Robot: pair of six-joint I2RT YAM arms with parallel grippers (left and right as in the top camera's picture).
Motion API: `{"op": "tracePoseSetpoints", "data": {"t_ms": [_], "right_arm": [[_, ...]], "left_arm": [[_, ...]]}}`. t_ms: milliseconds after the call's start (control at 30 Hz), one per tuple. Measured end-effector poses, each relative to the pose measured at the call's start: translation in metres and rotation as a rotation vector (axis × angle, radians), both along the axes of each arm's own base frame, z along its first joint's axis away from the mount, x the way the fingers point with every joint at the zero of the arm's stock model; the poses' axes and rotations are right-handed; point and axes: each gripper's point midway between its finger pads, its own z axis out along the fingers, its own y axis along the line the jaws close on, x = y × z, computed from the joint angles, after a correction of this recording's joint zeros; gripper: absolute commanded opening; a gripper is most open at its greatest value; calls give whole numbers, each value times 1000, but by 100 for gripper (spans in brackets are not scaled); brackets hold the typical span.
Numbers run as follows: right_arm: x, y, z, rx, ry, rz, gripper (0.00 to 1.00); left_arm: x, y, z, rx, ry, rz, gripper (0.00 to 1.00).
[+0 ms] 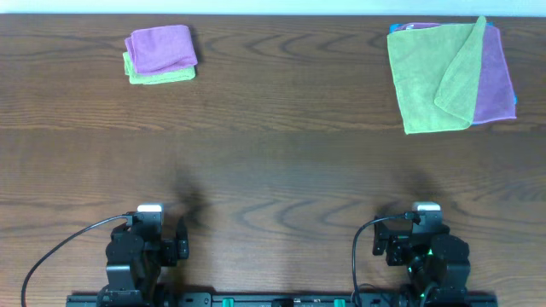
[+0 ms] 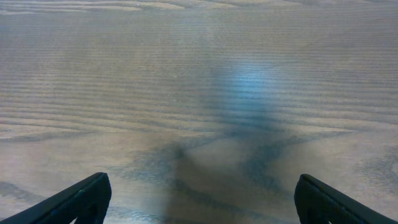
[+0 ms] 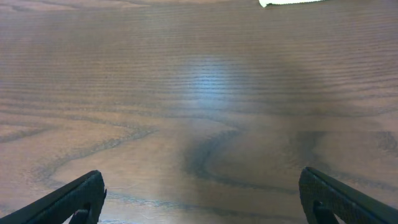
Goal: Fold the cloth
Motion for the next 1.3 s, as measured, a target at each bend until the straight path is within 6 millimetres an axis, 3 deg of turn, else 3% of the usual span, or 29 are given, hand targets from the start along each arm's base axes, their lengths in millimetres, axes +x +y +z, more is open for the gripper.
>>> {"op": "tracePoseSetpoints", "data": {"t_ms": [1300], "right_arm": [[0,0,-1,14,31,-11,99]], "left_arm": [[0,0,0,0,0,0,95]]}}
